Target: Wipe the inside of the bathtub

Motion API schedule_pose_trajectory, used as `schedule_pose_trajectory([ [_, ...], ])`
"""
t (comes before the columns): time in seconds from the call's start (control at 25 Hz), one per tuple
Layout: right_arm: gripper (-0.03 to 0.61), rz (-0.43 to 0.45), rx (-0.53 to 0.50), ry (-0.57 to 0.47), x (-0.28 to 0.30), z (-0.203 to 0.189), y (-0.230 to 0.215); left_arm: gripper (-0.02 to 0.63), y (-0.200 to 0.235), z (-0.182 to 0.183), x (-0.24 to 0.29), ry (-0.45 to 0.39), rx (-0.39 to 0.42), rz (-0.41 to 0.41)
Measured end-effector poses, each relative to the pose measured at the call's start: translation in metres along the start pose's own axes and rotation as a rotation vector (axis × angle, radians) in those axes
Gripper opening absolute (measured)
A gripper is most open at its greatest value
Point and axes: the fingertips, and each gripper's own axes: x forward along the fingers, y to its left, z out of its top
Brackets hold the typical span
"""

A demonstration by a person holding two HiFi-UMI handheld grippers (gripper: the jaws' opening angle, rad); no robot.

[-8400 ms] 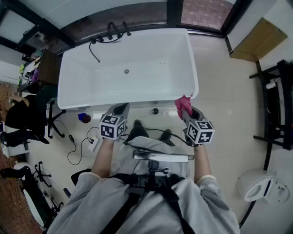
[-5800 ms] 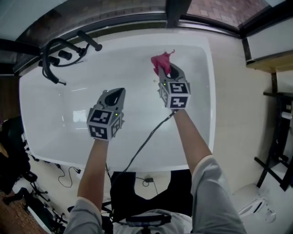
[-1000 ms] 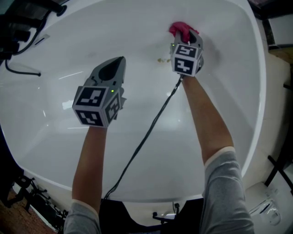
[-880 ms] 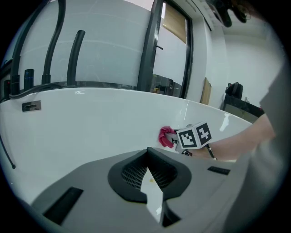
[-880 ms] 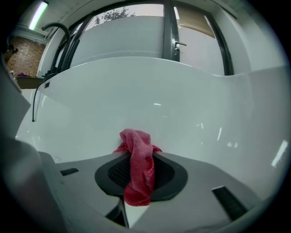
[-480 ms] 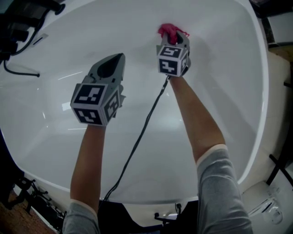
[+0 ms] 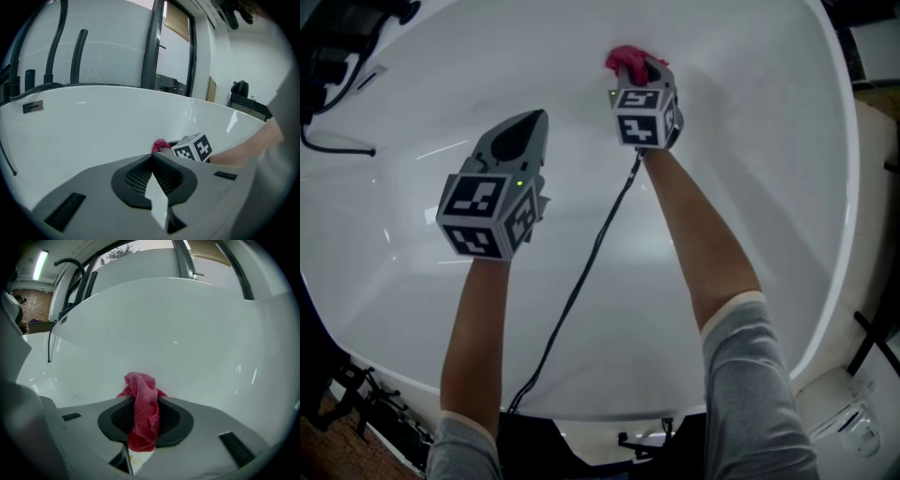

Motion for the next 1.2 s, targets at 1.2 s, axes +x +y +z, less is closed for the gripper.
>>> schedule_pose_trajectory([
  [1.2, 0.087, -0.019, 0.017, 0.057, 0.018, -0.050, 0.010, 0.006, 0.005, -0.032, 0.025, 0.019, -0.014, -0.003],
])
